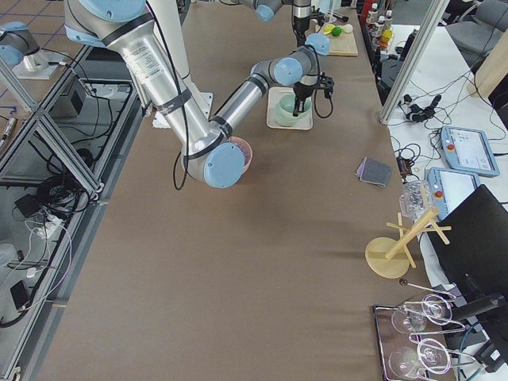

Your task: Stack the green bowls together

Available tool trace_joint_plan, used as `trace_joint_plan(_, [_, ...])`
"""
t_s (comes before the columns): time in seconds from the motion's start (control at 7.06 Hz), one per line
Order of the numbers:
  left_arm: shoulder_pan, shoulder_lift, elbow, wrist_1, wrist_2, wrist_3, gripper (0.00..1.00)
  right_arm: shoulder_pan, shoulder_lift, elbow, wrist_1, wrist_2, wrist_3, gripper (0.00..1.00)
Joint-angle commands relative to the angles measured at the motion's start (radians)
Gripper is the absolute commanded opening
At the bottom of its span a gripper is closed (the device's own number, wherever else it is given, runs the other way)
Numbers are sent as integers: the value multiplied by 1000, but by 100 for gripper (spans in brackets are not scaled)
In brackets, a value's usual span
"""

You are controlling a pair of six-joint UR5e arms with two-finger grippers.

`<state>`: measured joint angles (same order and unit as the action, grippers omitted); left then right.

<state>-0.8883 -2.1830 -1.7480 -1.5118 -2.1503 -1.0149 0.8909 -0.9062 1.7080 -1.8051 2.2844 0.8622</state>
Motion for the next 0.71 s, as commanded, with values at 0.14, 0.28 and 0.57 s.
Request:
trace_joint_plan(0.14, [-9,8,1,-1,-16,12,98,-39,98,-166,125,-13,17,0])
trace_joint_plan(0.28, [-8,8,2,-2,-16,12,98,-62,113,-168,125,-34,40,0])
trace_joint_plan(0.57, [-8,9,5,-4,-16,12,98,-128,127,-168,125,-101,77,0])
